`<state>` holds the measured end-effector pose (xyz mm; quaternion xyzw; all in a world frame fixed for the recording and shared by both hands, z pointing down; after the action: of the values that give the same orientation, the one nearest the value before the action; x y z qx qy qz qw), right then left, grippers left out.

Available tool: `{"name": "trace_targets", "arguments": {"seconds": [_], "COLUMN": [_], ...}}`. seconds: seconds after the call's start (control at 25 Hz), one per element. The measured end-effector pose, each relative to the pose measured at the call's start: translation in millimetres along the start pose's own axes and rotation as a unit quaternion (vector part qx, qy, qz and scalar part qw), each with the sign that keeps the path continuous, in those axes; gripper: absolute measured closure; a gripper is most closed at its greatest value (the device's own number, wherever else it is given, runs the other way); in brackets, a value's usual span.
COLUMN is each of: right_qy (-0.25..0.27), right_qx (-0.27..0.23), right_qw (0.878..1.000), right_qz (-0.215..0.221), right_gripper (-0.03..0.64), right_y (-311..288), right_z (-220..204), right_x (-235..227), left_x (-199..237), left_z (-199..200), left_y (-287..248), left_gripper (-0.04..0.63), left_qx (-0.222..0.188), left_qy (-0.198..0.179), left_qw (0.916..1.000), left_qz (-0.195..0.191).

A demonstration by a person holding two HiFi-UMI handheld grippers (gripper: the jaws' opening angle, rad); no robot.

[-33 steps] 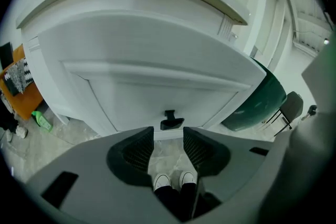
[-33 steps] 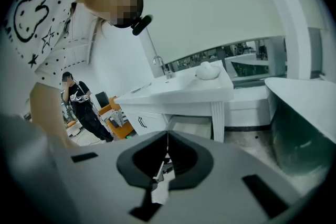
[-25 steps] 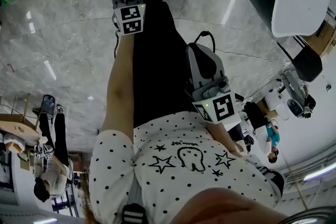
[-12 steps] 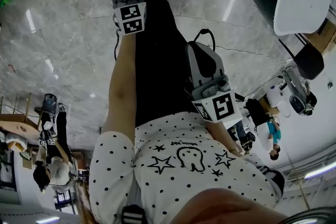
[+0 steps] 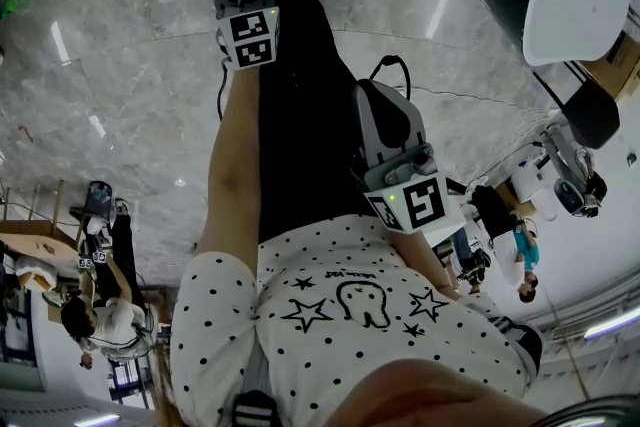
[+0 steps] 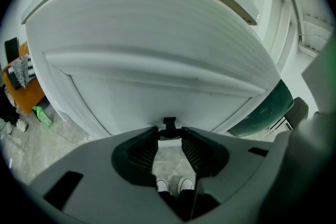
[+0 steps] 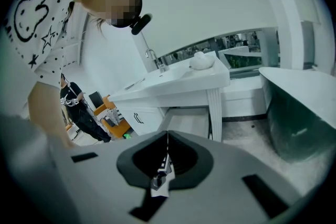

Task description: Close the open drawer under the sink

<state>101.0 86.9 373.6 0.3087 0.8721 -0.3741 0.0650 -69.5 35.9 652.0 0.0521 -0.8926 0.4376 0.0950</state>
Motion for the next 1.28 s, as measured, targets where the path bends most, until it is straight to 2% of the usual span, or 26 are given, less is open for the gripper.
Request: {"name": "trace_targets", "arguments": {"seconds": [0.76, 1.28], "right_qy": [-0.013, -0.017], "right_qx": [0.001, -0.001], "right_qw": [1.000, 1.000], "right_qz": [-0.010, -0.012], "right_gripper": [0.601, 0.601], "right_y": [-2.1, -3.4], "right_z": [0.3, 0.4], "right_x": [-2.7, -3.6], "left_x": [0.4, 1.4], "left_z": [3.6, 5.5], "left_y": [-0.4, -3.2], "left_gripper": [0.453, 0.453], "left_qx": [0.010, 0.014], "left_qy": [-0.006, -0.002], "left_qw": [0.9999, 0.9999], "left_qz": [-0.011, -0.005]}}
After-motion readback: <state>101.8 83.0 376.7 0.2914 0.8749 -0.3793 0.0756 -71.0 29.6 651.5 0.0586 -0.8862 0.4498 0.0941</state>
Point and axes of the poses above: the fingertips, and each gripper's own axes: y backward along the fingers, x to its left, z out of its top, the point moved 6 cm from there along y, backward along the fingers, and after that the axes turned 2 degrees about x, right-handed, at the moved point
